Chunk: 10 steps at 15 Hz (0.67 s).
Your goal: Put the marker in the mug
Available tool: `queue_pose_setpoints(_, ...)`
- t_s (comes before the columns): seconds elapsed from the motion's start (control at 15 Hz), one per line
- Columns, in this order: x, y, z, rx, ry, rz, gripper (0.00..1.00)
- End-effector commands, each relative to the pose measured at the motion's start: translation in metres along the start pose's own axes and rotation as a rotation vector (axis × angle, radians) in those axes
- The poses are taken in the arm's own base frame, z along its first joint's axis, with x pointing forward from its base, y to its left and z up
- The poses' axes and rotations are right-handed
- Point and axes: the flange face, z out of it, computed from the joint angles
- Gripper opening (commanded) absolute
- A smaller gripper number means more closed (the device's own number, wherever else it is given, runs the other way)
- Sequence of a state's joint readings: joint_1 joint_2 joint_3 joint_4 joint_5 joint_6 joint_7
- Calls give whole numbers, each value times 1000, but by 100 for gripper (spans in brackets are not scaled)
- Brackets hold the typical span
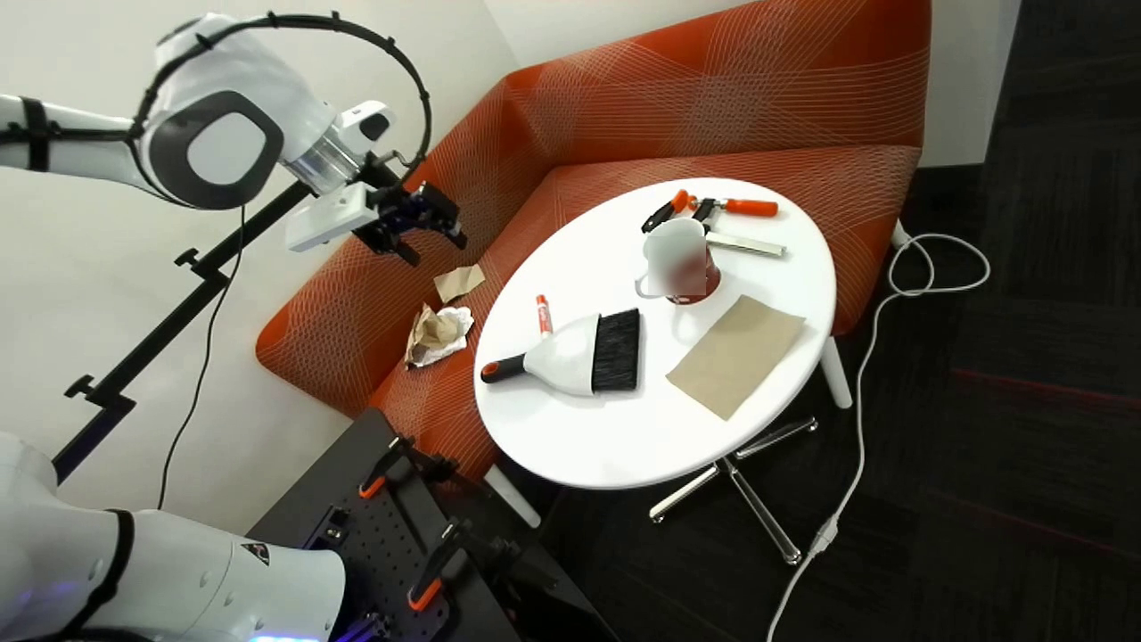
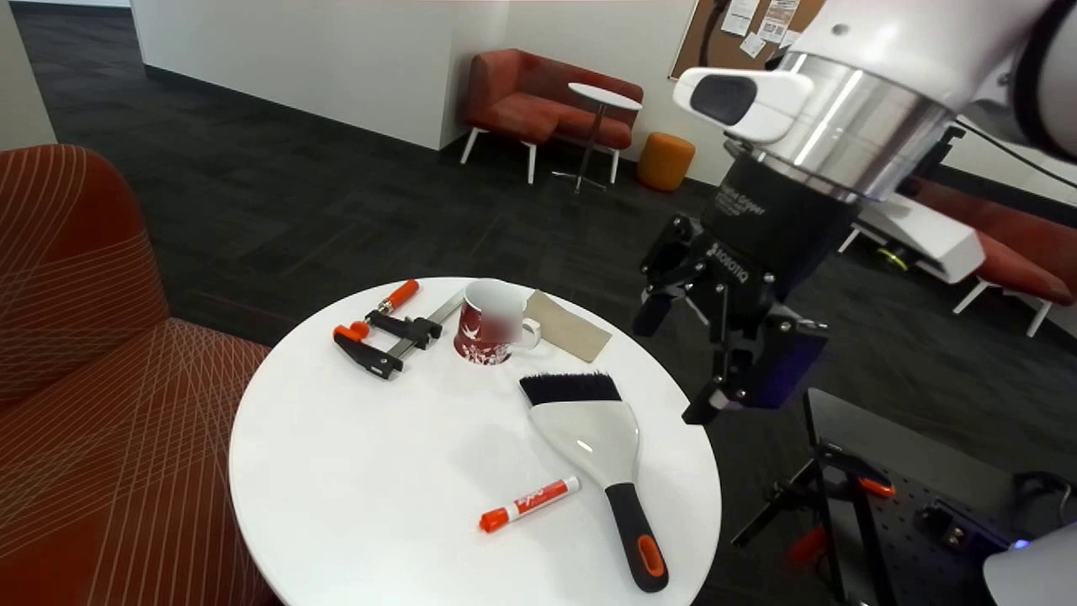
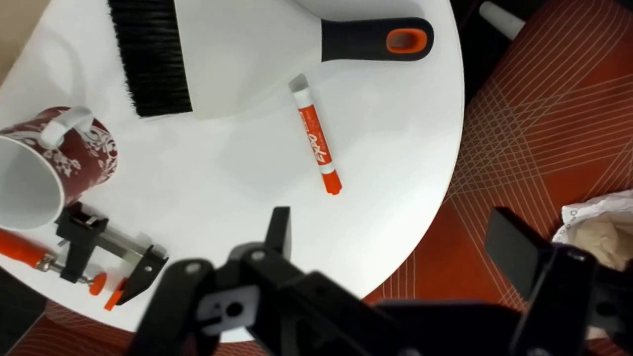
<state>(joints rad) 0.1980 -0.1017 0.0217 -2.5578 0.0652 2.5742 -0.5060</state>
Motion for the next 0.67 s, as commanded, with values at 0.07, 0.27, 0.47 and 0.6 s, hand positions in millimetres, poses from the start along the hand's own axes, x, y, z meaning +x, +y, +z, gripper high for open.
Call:
queue_pose_setpoints(0.07,37,22,44,42,-26,-131,100)
queue_pose_setpoints(0.27,54,35,73,61,-52,-206,100)
queue_pose_setpoints(0.47,65,46,101,66,-66,-259,100)
queue_pose_setpoints(0.6,68,52,117,65,-68,-273,100)
